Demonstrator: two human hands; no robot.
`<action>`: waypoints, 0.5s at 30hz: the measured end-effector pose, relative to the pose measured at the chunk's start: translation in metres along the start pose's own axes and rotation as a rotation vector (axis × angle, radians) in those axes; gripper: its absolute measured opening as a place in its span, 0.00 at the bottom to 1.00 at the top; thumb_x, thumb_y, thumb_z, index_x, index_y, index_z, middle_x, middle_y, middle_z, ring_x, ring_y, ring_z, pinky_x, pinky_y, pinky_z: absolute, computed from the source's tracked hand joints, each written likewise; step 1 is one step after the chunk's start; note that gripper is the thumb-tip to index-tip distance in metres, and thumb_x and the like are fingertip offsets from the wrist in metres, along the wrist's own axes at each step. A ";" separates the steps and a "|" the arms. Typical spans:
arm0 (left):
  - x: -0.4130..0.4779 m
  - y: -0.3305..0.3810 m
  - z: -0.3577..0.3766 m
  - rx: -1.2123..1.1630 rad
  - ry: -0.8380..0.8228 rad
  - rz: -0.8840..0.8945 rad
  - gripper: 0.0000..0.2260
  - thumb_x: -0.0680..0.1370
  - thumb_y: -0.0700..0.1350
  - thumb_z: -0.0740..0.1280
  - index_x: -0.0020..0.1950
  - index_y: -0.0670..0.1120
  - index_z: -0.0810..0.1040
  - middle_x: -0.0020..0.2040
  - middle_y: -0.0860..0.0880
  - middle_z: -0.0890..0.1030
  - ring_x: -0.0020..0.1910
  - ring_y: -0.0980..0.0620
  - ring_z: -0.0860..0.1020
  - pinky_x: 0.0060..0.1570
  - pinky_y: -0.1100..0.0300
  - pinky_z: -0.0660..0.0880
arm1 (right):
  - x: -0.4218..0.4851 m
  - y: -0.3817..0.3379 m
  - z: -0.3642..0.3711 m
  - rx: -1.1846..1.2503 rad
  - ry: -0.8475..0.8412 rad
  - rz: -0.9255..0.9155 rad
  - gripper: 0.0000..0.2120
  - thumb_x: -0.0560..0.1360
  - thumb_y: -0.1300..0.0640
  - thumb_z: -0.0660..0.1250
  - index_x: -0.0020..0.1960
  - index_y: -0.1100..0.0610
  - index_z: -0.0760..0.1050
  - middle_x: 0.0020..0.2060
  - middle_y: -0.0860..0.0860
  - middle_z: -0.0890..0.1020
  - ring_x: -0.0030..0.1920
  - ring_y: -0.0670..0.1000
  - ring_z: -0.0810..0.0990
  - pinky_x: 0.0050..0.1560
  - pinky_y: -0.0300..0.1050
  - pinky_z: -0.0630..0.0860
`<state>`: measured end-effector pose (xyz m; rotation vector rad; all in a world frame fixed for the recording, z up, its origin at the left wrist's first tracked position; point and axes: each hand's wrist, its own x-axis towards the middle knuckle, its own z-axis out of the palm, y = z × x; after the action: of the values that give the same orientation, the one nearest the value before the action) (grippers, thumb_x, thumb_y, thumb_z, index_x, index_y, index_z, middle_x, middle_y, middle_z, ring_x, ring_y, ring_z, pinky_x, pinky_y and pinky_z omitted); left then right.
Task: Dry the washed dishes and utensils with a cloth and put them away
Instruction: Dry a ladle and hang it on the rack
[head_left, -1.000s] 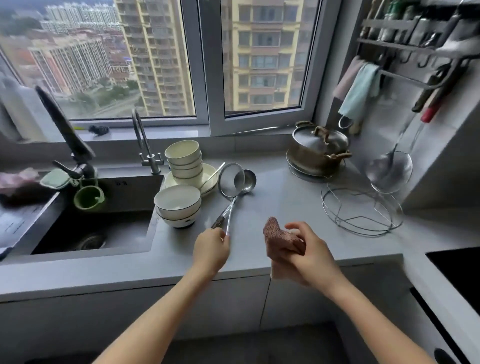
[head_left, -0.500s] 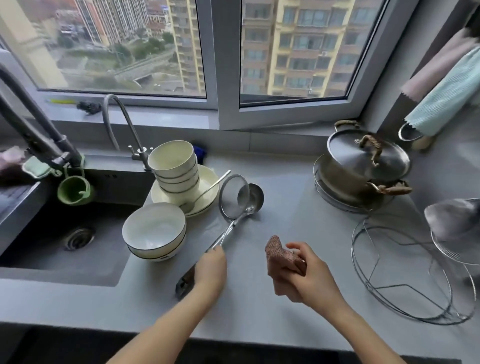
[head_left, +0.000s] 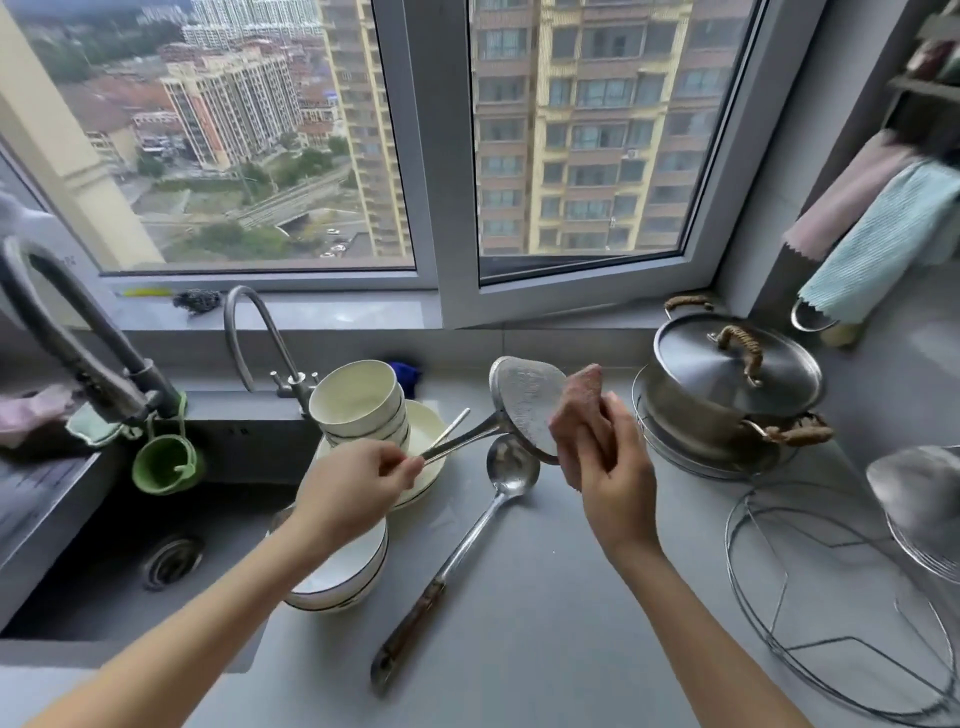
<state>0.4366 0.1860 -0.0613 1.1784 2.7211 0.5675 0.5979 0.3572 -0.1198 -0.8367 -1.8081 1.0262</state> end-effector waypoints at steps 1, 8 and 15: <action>0.004 0.000 -0.004 -0.019 0.011 0.021 0.16 0.78 0.53 0.63 0.32 0.50 0.76 0.25 0.52 0.72 0.29 0.55 0.71 0.30 0.58 0.63 | 0.007 -0.005 0.014 -0.072 -0.023 -0.079 0.21 0.77 0.48 0.60 0.68 0.52 0.69 0.67 0.58 0.73 0.68 0.57 0.71 0.67 0.45 0.67; 0.013 -0.021 -0.012 -0.065 0.203 0.208 0.19 0.73 0.55 0.63 0.23 0.55 0.62 0.23 0.56 0.72 0.22 0.56 0.65 0.26 0.61 0.60 | 0.049 -0.013 0.048 -0.446 -0.039 -0.517 0.15 0.79 0.46 0.57 0.61 0.47 0.76 0.64 0.56 0.76 0.62 0.64 0.74 0.61 0.57 0.72; 0.013 -0.034 -0.007 -0.114 0.181 0.267 0.18 0.71 0.60 0.61 0.30 0.48 0.76 0.24 0.60 0.72 0.27 0.58 0.70 0.25 0.63 0.59 | 0.105 -0.042 0.018 -0.084 -0.250 0.185 0.10 0.79 0.48 0.60 0.56 0.47 0.78 0.52 0.48 0.82 0.56 0.53 0.78 0.57 0.49 0.72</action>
<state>0.4026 0.1725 -0.0675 1.5408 2.6459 0.8911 0.5345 0.4229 -0.0504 -0.9770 -2.0236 1.2244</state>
